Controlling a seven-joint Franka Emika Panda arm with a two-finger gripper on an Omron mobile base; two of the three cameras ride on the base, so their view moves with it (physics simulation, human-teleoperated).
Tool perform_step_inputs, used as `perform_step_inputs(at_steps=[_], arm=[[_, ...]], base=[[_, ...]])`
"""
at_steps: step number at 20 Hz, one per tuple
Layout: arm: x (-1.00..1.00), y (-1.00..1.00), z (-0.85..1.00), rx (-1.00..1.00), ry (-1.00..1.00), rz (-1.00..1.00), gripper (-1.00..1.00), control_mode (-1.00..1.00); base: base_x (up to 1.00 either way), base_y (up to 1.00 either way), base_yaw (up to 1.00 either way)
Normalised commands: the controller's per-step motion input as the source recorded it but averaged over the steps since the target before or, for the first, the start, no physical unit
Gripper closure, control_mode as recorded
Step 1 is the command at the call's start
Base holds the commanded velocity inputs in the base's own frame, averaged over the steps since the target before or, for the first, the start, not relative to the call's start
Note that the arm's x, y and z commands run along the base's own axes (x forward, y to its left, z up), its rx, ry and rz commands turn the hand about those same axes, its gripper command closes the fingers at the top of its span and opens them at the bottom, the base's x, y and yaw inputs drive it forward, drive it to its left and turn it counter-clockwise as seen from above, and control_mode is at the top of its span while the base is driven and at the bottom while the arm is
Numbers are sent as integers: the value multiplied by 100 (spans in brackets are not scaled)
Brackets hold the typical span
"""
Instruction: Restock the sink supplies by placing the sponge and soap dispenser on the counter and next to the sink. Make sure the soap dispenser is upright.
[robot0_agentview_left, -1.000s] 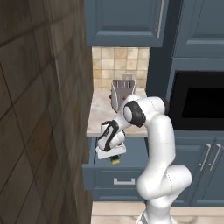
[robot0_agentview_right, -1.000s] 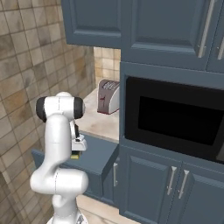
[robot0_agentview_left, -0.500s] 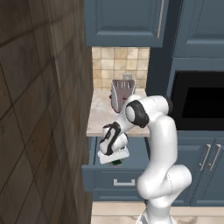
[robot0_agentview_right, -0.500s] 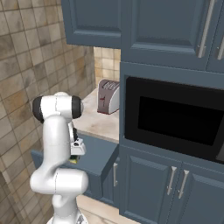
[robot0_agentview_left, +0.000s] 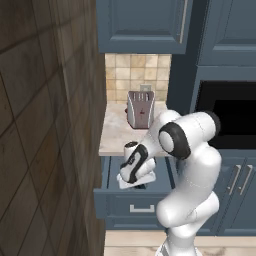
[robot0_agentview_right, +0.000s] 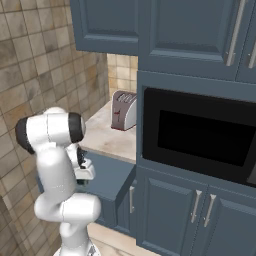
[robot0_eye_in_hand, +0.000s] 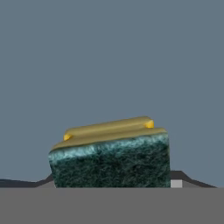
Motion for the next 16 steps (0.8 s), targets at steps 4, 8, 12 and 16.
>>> perform_step_inputs(at_steps=[4,8,12,16], arm=[[-13,0,100,0,-8,-6,100,-100],[-10,-1,100,0,-1,-10,100,-100],[-15,-5,100,0,0,-13,100,-100],[-36,-13,100,0,0,-13,100,-100]], base=[[0,0,0],[0,0,0],[0,0,0],[0,0,0]])
